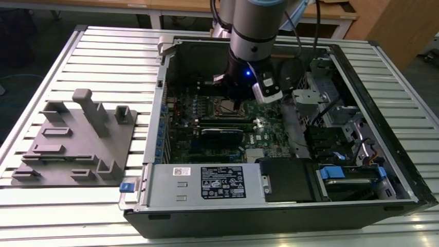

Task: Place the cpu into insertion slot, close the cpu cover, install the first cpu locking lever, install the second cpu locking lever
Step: 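Install the second cpu locking lever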

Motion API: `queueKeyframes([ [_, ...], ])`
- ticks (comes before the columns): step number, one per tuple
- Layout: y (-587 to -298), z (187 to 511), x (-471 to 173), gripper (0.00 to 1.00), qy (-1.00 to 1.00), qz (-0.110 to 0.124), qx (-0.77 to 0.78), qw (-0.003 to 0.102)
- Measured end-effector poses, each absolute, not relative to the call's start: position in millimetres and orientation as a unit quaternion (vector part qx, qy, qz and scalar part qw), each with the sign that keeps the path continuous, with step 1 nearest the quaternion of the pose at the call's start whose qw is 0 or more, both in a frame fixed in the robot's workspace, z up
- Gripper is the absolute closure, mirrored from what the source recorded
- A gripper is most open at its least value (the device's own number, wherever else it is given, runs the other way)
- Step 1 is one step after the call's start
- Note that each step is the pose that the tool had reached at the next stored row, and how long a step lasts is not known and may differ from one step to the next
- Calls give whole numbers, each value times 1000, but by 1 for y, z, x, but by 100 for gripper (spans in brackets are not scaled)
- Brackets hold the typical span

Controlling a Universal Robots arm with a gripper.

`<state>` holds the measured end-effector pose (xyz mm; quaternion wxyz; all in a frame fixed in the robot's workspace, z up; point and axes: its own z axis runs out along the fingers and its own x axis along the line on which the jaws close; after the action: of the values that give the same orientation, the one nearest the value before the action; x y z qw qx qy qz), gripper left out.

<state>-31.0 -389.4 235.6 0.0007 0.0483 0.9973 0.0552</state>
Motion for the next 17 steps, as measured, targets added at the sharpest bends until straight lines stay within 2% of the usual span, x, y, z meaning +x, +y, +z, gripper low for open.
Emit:
queueKeyframes([
  [5,-395,236,-31,90,997,60,49,-3],
  [17,-401,235,-44,90,996,69,48,-4],
])
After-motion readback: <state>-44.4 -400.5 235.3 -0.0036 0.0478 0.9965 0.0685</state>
